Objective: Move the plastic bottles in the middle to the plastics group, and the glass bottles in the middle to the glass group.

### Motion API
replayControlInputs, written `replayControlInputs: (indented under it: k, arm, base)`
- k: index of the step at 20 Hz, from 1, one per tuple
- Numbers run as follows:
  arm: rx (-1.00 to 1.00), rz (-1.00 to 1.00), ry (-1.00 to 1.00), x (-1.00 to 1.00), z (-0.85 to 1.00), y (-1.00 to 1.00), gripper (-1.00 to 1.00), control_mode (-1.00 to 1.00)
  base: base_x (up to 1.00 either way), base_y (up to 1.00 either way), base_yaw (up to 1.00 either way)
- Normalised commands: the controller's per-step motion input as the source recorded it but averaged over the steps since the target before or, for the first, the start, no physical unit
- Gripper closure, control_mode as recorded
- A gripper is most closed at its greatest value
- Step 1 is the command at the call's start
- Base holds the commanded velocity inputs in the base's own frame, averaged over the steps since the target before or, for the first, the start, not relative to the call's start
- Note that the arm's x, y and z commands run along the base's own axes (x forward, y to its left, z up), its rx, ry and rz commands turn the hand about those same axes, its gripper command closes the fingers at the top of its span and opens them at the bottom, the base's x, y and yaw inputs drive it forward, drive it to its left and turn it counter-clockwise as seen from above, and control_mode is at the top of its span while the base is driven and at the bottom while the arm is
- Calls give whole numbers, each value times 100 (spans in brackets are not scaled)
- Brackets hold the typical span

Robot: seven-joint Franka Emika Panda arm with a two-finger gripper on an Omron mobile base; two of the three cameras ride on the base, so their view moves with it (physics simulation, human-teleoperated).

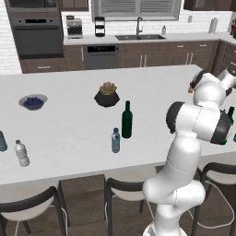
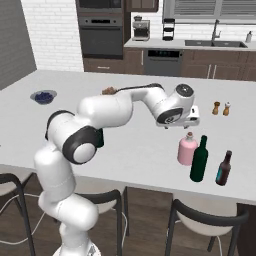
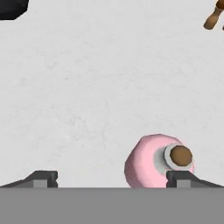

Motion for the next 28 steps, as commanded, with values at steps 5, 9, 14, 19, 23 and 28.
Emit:
replayControlInputs:
  k: [5,9,14,19,23,28]
  arm:
    - [0,9,0,0,12,77,-100,-100]
    - [0,6,0,0,0,97,-100,-100]
    - [0,8,-1,0,0,100,-100,-100]
    - [2,21,-2,-1,0,100,-100,-100]
    - [-2,6,0,-9,3,89,-100,-100]
    - [-1,0,0,-13,2,32,-100,-100]
  base:
    - [0,0,0]
    - [0,0,0]
    - [0,0,0]
    - [0,0,0]
    - [0,0,0]
    - [0,0,0]
